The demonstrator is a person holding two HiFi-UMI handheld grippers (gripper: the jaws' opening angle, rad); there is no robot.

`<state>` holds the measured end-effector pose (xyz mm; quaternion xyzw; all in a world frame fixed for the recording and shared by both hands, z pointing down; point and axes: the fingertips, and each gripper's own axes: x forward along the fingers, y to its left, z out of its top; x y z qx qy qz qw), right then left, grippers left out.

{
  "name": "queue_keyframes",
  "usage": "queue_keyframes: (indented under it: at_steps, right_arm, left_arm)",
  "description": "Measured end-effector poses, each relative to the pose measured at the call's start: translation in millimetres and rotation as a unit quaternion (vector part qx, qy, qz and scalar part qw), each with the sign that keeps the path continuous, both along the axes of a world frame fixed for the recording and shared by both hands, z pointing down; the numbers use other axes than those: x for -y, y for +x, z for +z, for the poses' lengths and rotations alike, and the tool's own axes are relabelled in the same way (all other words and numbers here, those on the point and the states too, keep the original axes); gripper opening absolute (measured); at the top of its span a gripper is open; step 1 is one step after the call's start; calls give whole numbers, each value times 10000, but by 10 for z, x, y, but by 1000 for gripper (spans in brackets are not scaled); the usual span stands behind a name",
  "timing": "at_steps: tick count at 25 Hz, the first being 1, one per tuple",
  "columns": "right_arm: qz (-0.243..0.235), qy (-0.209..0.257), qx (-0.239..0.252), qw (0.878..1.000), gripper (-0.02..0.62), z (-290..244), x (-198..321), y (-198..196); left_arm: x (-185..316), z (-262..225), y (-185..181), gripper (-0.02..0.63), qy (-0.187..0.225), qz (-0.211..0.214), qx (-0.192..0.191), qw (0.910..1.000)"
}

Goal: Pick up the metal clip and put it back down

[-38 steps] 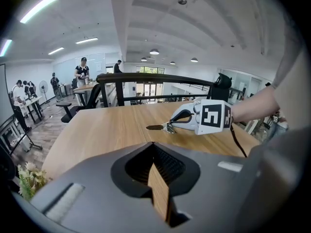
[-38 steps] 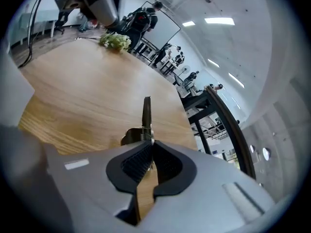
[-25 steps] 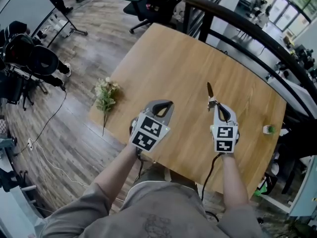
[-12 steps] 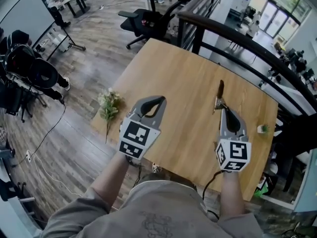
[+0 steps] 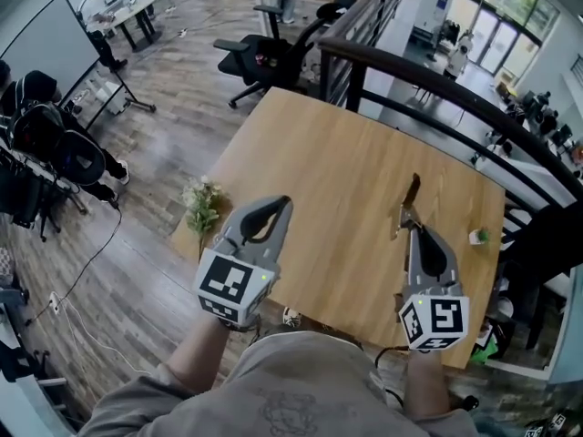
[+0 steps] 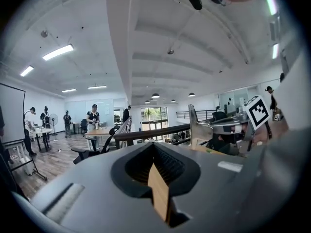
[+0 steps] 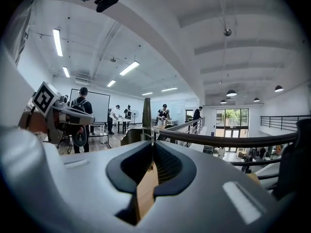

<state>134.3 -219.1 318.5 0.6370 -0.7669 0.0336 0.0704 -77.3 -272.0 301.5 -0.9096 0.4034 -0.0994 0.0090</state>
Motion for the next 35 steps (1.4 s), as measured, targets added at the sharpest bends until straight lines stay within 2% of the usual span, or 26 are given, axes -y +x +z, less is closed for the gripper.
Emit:
queue_keyframes:
  at_steps: [5, 14, 17, 19, 26, 30, 35]
  right_arm:
    - [-11, -159, 69, 9998, 18, 108, -174, -32]
    - [-161, -239, -100, 9995, 18, 96, -228, -39]
    - [-307, -246, -342, 9986, 18, 69, -182, -111]
    - [-450, -193, -731, 9961, 18, 59, -127, -186]
    - [-1089, -233, -2052, 9724, 18, 62, 259, -556]
    - [-1549, -264, -2669, 9508, 18, 211, 509, -924]
    - [-2139, -387, -3174, 9230, 18, 549, 760, -1477]
  left_arm:
    - [-198, 70, -64, 0, -64, 24, 65, 10000]
    - [-201, 134, 28, 0, -274, 165, 14, 9995]
    - [-193, 126, -44, 0, -258, 75, 50, 9996]
    - [-176, 147, -122, 0, -294, 3, 20, 9996]
    - [-48, 165, -499, 0, -293, -428, 158, 9985]
    - [5, 264, -749, 0, -359, -701, 290, 9965]
    - [46, 508, -1017, 0, -584, -969, 446, 9926]
